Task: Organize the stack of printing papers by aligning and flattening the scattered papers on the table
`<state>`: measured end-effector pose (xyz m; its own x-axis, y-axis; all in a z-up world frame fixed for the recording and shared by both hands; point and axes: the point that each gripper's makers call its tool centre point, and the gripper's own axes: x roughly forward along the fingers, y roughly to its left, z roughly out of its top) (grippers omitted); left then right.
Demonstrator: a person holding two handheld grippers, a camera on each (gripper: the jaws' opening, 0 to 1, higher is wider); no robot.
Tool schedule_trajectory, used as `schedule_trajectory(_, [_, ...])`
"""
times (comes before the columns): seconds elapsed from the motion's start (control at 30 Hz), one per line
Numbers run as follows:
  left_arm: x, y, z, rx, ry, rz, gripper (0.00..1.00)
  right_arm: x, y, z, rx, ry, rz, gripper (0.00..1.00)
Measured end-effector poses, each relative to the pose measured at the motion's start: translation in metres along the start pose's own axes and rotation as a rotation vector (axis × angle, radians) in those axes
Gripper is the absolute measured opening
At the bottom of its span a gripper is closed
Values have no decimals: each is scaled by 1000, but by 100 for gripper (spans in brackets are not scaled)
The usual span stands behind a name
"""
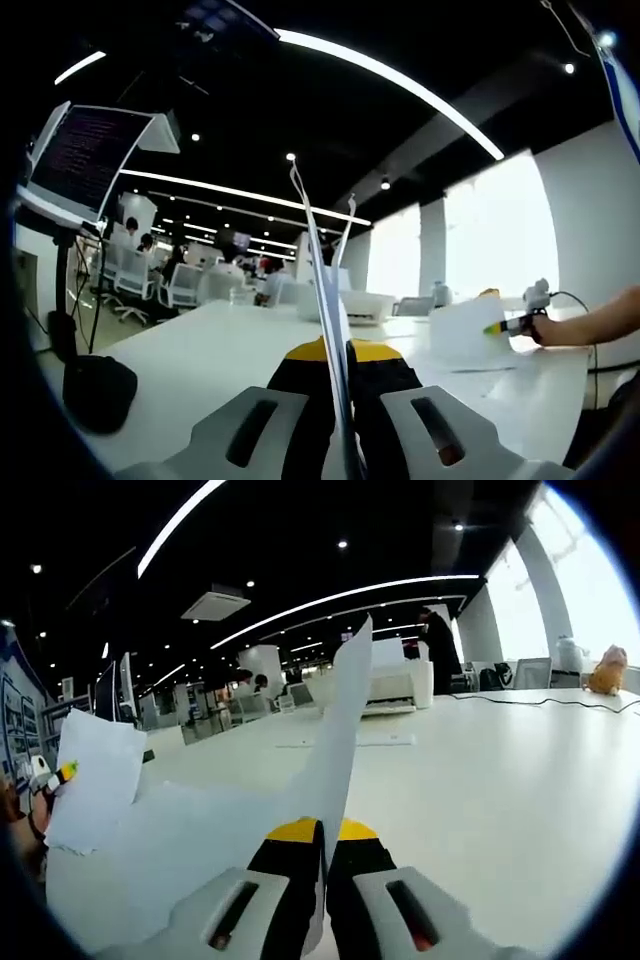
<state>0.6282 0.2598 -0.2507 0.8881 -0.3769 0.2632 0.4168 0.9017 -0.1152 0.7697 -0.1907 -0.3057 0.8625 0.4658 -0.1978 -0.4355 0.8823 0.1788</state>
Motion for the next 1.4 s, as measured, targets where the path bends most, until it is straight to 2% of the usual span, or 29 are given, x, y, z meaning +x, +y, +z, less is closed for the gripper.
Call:
schedule_trajectory(0.4, [-1,1,3,-3,-15,7,8,0,37,26,-9,-25,91,0])
schedule_trajectory(0.77, [-1,0,2,0,-11,4,8,-8,47,44,-31,-45,117,0])
schedule_trajectory(0.93, [0,0,2,0,-11,5,8,-14,58,56,-33,-74,142,0])
schedule_trajectory(1.1, [0,0,2,1,-9,6,8,-18,72,60,-40,-76,159,0])
schedule_trajectory(1.4, [0,0,1,2,-7,5,8,-20,82,70,-51,-100,191,0])
